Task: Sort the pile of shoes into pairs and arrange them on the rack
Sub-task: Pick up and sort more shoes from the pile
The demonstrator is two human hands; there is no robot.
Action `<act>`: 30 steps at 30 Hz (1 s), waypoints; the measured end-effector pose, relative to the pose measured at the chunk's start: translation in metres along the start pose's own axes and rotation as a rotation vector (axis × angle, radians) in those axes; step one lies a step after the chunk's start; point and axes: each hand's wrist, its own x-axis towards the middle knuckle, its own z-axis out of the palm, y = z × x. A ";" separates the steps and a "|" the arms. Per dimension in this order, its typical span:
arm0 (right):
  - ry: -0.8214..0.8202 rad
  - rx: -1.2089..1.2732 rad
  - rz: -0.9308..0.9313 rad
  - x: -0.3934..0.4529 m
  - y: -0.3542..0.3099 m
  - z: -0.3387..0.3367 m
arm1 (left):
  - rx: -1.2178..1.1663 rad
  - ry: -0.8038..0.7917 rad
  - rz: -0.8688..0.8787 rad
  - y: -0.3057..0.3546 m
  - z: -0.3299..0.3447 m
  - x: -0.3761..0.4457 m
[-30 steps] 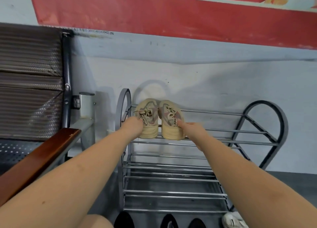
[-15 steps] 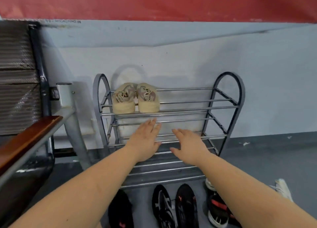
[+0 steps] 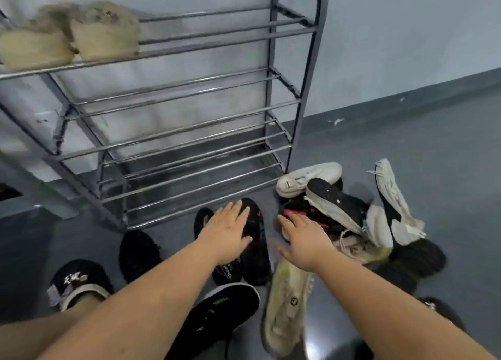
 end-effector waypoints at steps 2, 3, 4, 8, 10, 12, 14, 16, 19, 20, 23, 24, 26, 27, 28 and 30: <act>-0.055 0.021 0.059 -0.007 0.020 0.017 | -0.007 -0.028 0.023 0.015 0.014 0.010; -0.075 0.026 0.087 -0.009 0.030 0.022 | -0.014 -0.035 0.035 0.022 0.019 0.016; -0.085 0.027 0.113 -0.010 0.039 0.027 | -0.019 -0.041 0.046 0.029 0.022 0.022; -0.079 0.044 0.228 -0.005 0.077 0.028 | -0.025 -0.058 0.078 0.047 0.021 0.054; -0.064 0.049 0.277 0.002 0.096 0.021 | -0.026 -0.057 0.095 0.054 0.016 0.073; -0.042 0.052 0.319 0.012 0.116 0.013 | -0.020 -0.050 0.114 0.061 0.010 0.094; -0.031 0.052 0.345 0.021 0.131 0.004 | -0.019 -0.039 0.122 0.065 0.002 0.109; -0.029 0.054 0.363 0.033 0.149 -0.001 | -0.045 -0.035 0.126 0.071 -0.004 0.131; -0.038 0.093 0.396 0.051 0.171 -0.002 | -0.101 -0.062 0.112 0.078 -0.006 0.159; -0.046 0.113 0.408 0.057 0.177 -0.001 | -0.121 -0.078 0.102 0.079 -0.004 0.168; -0.074 0.188 0.457 0.075 0.191 0.008 | -0.185 -0.132 0.067 0.082 0.003 0.198; -0.081 0.215 0.475 0.081 0.196 0.013 | -0.204 -0.147 0.057 0.083 0.006 0.208; -0.095 0.296 0.507 0.092 0.205 0.025 | -0.256 -0.179 0.030 0.086 0.011 0.230; -0.097 0.345 0.520 0.097 0.209 0.032 | -0.290 -0.193 0.015 0.088 0.014 0.240; -0.098 0.394 0.533 0.101 0.214 0.038 | -0.329 -0.203 0.002 0.091 0.018 0.249; -0.094 0.481 0.573 0.109 0.222 0.047 | -0.435 -0.213 -0.009 0.097 0.025 0.265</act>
